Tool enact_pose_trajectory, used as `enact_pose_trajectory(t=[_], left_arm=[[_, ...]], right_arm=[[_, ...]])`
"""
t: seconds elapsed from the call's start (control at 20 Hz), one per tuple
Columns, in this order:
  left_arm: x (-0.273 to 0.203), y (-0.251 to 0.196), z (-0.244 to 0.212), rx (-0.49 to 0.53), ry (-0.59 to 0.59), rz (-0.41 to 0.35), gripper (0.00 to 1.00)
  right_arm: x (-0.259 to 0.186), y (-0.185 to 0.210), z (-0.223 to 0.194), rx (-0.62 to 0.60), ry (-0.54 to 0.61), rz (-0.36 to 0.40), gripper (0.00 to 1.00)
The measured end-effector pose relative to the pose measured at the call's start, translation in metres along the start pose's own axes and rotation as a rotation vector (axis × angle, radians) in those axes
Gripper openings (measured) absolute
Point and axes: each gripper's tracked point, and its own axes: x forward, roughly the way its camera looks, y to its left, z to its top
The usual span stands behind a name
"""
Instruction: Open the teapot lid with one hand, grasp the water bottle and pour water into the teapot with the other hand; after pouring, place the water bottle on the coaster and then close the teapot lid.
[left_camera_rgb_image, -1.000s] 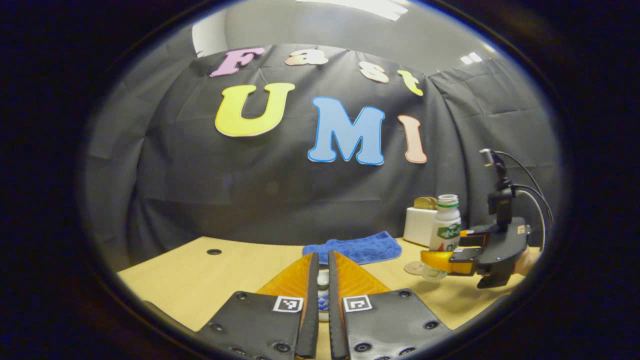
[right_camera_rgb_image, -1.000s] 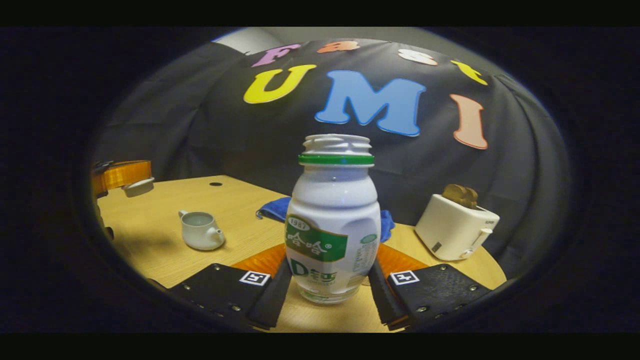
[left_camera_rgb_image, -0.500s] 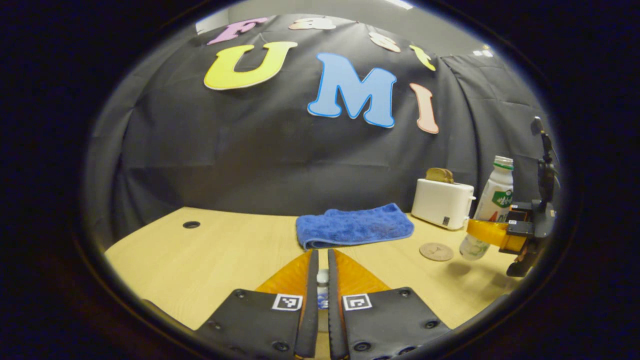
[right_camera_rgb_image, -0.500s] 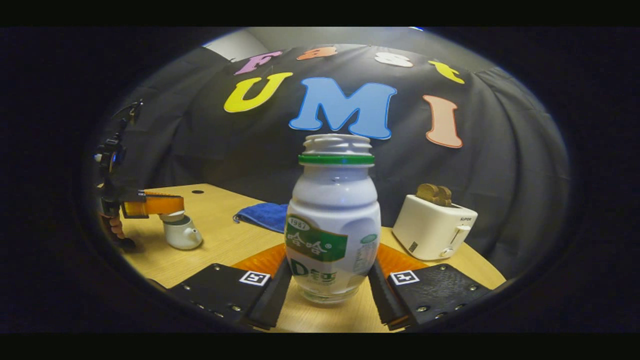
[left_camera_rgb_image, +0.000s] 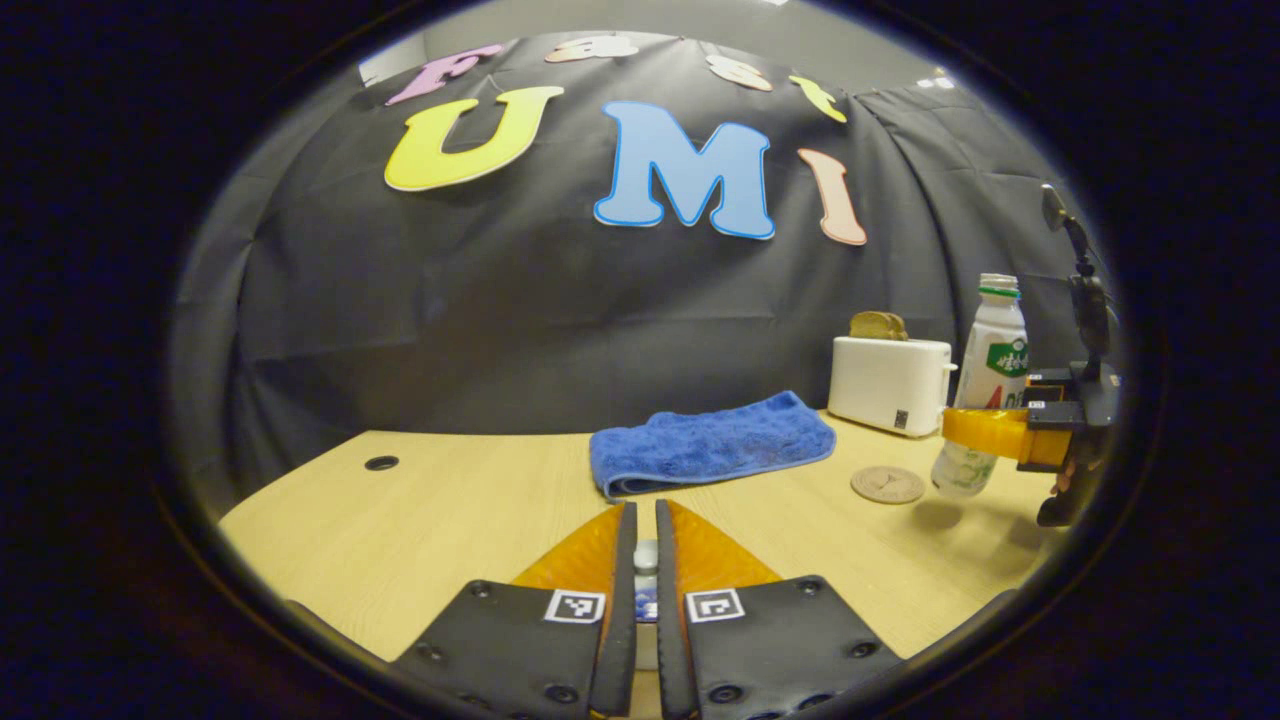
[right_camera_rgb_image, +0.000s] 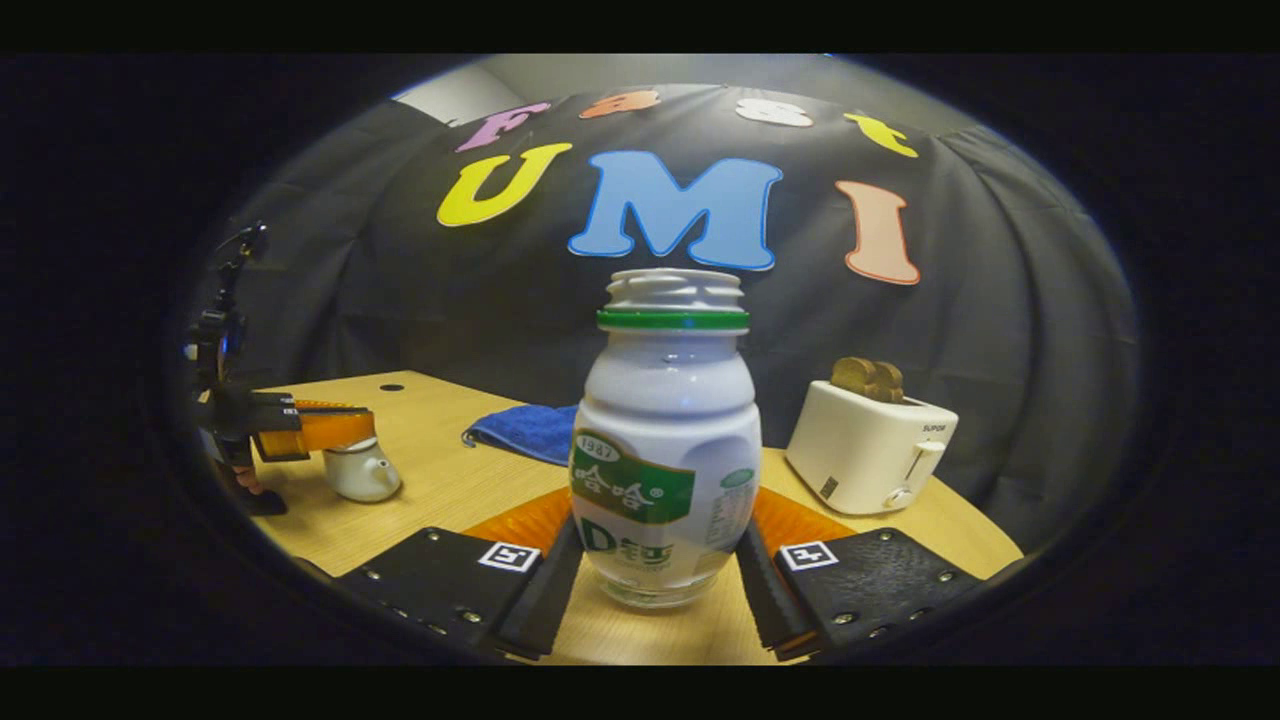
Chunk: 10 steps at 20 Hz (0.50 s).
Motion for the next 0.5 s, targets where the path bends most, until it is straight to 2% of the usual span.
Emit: enact_pose_trajectory(t=[0.15, 0.35, 0.4, 0.5], left_arm=[[-0.004, -0.004, 0.003, -0.008, -0.021, -0.009, 0.32], [-0.03, 0.001, 0.026, -0.015, -0.08, 0.02, 0.72], [-0.042, 0.003, 0.034, -0.019, -0.1, 0.029, 0.92], [-0.068, 0.006, 0.04, -0.025, -0.121, 0.046, 1.0]], right_arm=[[0.012, -0.009, -0.003, 0.021, 0.012, -0.02, 0.72], [0.03, -0.017, 0.005, 0.031, -0.016, -0.016, 0.72], [0.037, -0.018, 0.005, 0.041, -0.012, -0.012, 0.72], [0.051, -0.024, 0.003, 0.058, 0.003, -0.015, 0.72]])
